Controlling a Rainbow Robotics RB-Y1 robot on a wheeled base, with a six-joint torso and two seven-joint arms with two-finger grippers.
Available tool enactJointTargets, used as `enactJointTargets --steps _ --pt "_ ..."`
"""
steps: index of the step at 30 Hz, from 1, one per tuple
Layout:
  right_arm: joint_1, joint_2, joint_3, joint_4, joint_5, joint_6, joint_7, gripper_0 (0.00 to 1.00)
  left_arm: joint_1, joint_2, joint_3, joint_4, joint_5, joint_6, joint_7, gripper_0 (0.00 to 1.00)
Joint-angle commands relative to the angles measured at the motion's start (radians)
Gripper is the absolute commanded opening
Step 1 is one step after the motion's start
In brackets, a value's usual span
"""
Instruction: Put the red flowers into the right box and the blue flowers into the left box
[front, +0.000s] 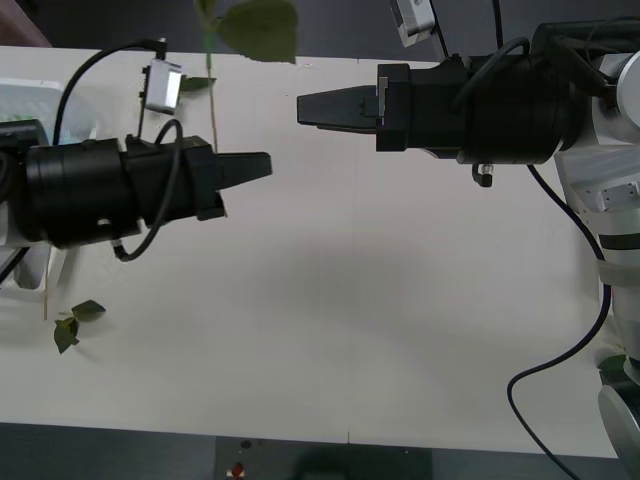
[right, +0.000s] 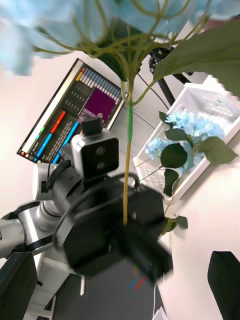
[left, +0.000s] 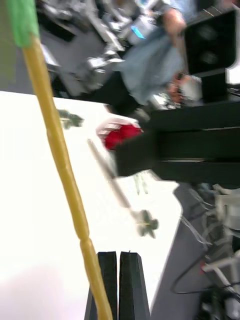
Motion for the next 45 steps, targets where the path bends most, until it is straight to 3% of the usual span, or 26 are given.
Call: enactJointTargets --steps 1,7,13,20,28,36,45 --pt "-0.020 0.025 -0.012 -0.016 -0.014 -0.002 -0.035 1.00 0.120 0.111 0.133 -0.030 0.026 -0.013 0.033 0.00" --pt "-0.002 0.010 -0.018 -0.012 -0.011 -0.003 -0.034 1.00 0.321 0.217 0.374 -0.010 0.033 -0.011 0.043 0.00" --pt "0.003 -0.075 -0.032 -0.032 -0.020 -0.026 -0.023 1.00 0.407 0.251 0.512 0.117 0.040 -0.013 0.043 0.00" --pt "0.003 -0.184 -0.032 -0.075 -0.019 -0.045 0.014 1.00 0.363 0.278 0.549 0.303 0.007 -0.013 0.043 0.00" --pt "0.003 -0.314 -0.038 -0.125 -0.017 -0.019 0.063 1.00 0.235 0.295 0.486 0.527 -0.062 -0.002 0.043 0.00" --pt "0.027 -0.359 -0.159 -0.095 0.004 0.186 0.238 1.00 0.145 0.301 0.368 0.700 -0.092 -0.003 0.038 0.00" --pt "0.041 -0.385 -0.265 -0.018 0.015 0.383 0.448 1.00 0.134 0.300 0.293 0.766 -0.074 -0.016 0.040 0.01"
